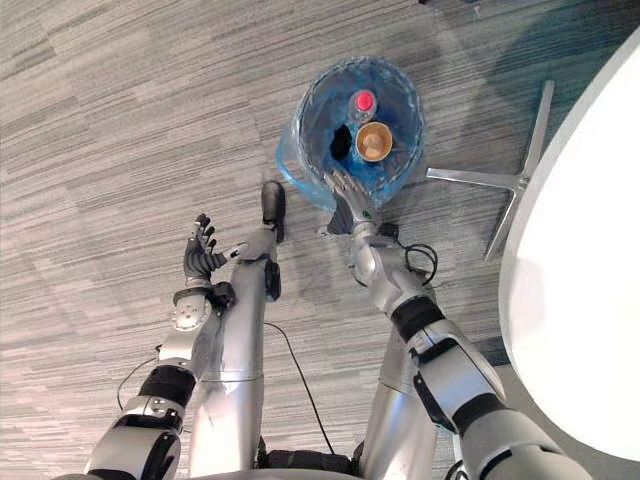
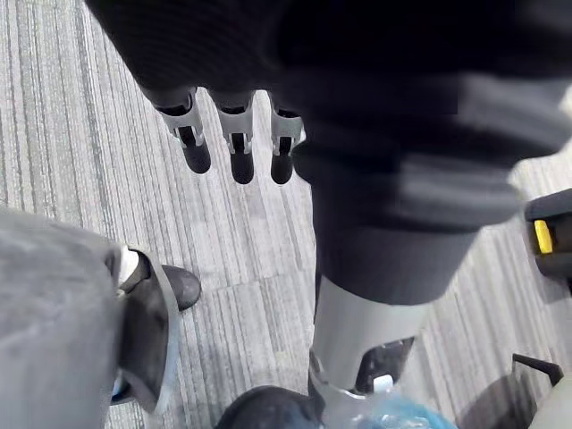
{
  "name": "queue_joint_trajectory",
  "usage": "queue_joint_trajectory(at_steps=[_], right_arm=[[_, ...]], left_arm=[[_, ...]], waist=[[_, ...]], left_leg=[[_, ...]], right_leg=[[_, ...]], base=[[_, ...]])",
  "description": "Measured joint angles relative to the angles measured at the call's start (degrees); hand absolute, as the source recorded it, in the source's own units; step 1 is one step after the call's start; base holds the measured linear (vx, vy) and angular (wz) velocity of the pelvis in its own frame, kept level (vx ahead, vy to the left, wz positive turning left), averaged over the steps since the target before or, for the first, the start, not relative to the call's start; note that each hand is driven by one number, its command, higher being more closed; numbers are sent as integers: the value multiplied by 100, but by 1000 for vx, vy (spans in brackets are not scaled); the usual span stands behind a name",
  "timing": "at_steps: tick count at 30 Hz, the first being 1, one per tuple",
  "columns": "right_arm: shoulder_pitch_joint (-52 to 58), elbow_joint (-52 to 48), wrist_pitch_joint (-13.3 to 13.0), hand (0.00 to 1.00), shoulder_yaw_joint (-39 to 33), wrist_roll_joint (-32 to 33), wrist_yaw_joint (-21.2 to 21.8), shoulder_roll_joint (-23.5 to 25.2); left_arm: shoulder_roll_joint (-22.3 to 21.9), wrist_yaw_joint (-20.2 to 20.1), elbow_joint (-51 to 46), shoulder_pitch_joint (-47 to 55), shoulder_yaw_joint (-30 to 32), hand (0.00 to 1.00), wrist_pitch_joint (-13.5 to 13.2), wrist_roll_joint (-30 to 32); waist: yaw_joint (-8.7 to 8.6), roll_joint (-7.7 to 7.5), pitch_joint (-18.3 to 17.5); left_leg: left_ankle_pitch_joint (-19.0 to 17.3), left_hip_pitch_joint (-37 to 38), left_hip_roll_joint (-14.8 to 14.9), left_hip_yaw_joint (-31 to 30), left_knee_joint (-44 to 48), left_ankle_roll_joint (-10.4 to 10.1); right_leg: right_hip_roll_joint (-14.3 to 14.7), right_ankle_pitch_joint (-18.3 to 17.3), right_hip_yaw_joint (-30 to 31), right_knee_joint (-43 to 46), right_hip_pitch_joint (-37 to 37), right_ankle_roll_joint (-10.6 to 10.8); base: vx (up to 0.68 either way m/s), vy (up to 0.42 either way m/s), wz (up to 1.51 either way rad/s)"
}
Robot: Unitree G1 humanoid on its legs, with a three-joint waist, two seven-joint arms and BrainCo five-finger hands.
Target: Gather rubbish on tea table into small bin, then transfer packed bag to large trash can.
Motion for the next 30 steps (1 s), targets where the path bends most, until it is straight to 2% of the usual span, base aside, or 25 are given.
queue_joint_trajectory(at_steps=[1,2,9,18,26,30], right_arm=[[-9,30,16,0,0,0,-1,13],[-38,146,61,100,2,-22,-4,50],[-301,441,169,100,-13,-35,-102,48],[-344,492,157,100,-19,424,-96,39],[187,-674,92,100,-512,728,-130,47],[599,-1350,73,100,-715,913,-213,175]], left_arm=[[-3,11,-8,0,-1,0,-10,-11],[-6,24,-35,-6,-4,0,-15,-18],[-33,29,-118,-26,-37,0,-7,-110],[-50,28,-131,-27,-47,0,12,-120],[-83,23,-157,-13,-12,0,153,-111],[-123,14,-163,22,-10,0,248,-107]], waist=[[5,0,0],[17,0,0],[105,0,0],[112,3,-8],[109,-12,-23],[100,-75,-102]], left_leg=[[0,-16,-3,1,0,0],[1,-46,-5,1,0,1],[6,-151,-66,-44,-3,-5],[12,-149,-94,-70,50,-17],[-2,17,-9,-69,221,-5],[-5,268,67,-44,200,-4]], right_leg=[[-4,-2,-1,5,-18,-3],[-12,-5,-9,9,-45,-6],[-85,-96,-50,114,-138,-17],[-123,-156,-75,190,-117,-43],[-54,-126,-74,217,104,-92],[41,-120,-42,184,323,-100]], base=[[-59,12,4],[-55,11,5],[-37,2,8],[-51,7,4],[-74,18,-7],[-80,-7,-10]])
